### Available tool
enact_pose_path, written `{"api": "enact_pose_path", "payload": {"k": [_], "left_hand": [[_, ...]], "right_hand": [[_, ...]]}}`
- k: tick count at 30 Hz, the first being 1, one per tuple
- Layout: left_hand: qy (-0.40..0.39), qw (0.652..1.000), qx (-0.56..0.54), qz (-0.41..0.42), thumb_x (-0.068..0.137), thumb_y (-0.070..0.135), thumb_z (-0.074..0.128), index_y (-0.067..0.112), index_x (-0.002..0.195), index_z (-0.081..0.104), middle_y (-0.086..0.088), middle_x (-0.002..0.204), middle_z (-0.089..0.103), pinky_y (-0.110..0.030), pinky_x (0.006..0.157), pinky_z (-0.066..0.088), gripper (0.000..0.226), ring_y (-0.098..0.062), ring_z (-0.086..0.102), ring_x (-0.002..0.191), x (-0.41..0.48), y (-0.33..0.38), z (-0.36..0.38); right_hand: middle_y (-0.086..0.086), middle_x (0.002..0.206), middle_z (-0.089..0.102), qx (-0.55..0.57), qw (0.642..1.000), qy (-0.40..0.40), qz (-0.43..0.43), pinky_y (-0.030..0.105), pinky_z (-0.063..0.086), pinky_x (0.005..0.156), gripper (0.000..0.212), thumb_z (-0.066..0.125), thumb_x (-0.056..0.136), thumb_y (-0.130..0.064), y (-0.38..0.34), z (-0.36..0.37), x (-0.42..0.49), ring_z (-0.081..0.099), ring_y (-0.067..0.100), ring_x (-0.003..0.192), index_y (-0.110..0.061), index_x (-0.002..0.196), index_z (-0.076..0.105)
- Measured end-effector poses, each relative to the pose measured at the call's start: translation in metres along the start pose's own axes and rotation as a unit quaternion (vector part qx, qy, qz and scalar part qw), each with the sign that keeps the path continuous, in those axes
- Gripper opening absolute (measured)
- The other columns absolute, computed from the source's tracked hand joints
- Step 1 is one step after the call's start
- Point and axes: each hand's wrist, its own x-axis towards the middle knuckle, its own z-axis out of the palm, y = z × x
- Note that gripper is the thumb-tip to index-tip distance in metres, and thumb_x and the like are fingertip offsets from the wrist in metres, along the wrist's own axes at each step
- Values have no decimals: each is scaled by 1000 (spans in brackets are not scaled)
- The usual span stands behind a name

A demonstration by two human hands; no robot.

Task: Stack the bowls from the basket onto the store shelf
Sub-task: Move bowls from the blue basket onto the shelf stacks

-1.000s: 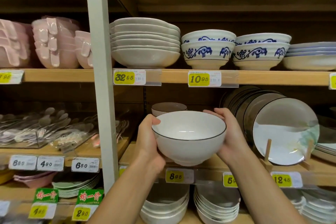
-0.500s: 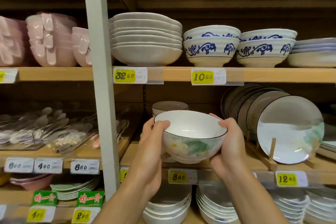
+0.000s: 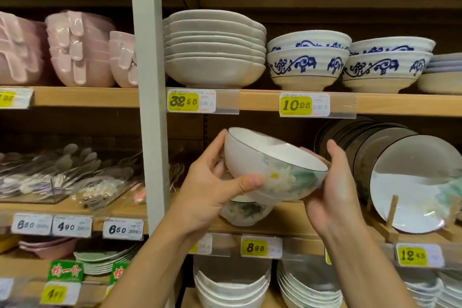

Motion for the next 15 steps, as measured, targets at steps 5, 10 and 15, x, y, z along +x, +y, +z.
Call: {"api": "enact_pose_path", "payload": {"k": [5, 10, 15], "left_hand": [[-20, 998, 59, -11, 56, 7, 88, 24, 151, 27, 8, 146, 48, -29, 103, 45, 114, -7, 49, 130, 20, 1, -19], [13, 995, 86, -56, 49, 8, 89, 19, 152, 22, 8, 148, 43, -32, 111, 37, 123, -4, 45, 132, 26, -22, -37], [38, 991, 115, -61, 50, 21, 94, 25, 131, 48, 13, 129, 60, -15, 92, 48, 93, 3, 56, 117, 33, -50, -46]], "right_hand": [[8, 101, 73, -10, 997, -62, -46, 39, 51, 87, 25, 56, 88, -37, 18, 19, 15, 68, 21, 97, -20, 98, 72], [13, 121, 66, -107, 991, -41, -66, 39, 49, 91, 51, 57, 86, -37, 34, 18, 45, 62, 26, 114, -14, 131, 53], [10, 108, 72, -196, 979, -27, -56, 38, 53, 84, 56, 56, 77, -47, 49, 16, 62, 68, 24, 102, -10, 119, 62]]}}
